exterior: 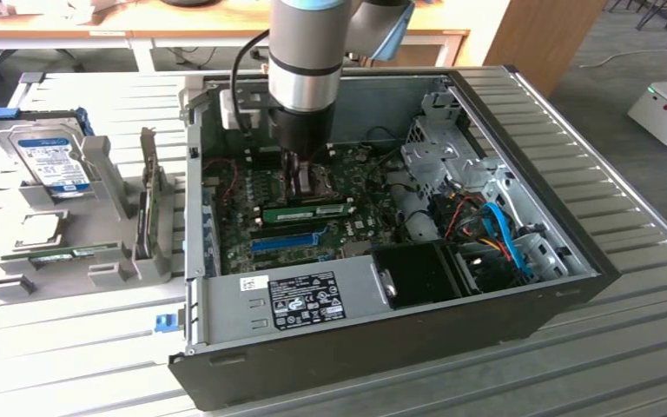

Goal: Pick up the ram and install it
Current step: 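Press down the ram until it locks into place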

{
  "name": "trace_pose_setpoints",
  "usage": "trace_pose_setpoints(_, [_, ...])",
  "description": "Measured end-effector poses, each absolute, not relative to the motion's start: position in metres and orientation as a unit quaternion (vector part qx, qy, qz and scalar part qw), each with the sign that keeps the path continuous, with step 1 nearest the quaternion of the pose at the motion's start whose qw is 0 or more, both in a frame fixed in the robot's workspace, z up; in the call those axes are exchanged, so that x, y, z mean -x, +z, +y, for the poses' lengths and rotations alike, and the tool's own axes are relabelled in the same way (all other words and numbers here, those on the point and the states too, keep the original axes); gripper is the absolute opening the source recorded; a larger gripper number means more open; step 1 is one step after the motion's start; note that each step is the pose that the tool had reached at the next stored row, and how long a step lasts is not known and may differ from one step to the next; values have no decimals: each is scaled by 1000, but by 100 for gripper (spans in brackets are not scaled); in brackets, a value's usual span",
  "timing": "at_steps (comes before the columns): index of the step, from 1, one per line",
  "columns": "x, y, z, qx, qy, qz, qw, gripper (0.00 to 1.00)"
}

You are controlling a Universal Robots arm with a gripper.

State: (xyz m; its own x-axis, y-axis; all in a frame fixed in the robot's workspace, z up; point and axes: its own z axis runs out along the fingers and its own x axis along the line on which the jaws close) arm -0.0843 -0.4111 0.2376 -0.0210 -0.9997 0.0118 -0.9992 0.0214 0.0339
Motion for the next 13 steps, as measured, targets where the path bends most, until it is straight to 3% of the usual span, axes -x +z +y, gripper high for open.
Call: trace_pose_setpoints(13, [84,233,-411,-699,-8,-714,16,11])
